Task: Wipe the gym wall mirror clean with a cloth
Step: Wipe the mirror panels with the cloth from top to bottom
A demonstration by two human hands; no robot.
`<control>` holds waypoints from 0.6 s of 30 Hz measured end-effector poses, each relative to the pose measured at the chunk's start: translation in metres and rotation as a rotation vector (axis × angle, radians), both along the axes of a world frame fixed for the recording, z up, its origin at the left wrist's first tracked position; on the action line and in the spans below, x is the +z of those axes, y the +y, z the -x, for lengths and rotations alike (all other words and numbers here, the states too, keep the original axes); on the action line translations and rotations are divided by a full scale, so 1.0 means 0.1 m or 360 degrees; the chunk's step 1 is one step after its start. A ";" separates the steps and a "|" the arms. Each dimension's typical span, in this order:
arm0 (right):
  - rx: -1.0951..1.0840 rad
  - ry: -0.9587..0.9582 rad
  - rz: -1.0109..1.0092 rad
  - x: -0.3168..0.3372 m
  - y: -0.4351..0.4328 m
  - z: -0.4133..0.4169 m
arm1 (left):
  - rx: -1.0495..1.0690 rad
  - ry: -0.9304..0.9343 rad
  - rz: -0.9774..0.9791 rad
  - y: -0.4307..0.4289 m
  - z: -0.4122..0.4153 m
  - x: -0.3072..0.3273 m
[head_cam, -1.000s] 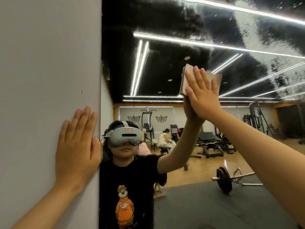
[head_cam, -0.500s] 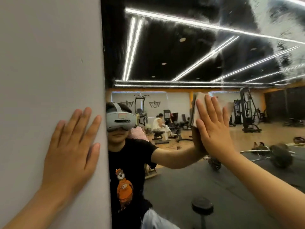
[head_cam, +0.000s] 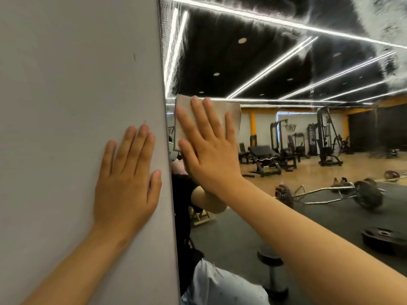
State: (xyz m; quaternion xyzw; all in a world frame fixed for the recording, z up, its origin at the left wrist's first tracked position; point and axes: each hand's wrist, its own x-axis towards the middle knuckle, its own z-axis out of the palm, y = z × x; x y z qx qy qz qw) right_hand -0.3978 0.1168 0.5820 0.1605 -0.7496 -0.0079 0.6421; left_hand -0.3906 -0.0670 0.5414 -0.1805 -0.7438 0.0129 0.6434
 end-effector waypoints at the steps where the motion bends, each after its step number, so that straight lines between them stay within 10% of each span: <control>1: 0.0005 0.0006 -0.0025 -0.04 -0.01 -0.01 | -0.0005 -0.0009 -0.0007 0.00 0.00 0.00; 10: 0.0049 -0.0019 -0.0394 -0.74 0.07 -0.06 | -0.0085 0.0037 -0.0001 -0.02 0.01 0.01; 18: -0.0076 -0.0163 0.0122 -0.91 0.89 -0.10 | -0.0185 0.0117 -0.0024 -0.04 0.01 0.02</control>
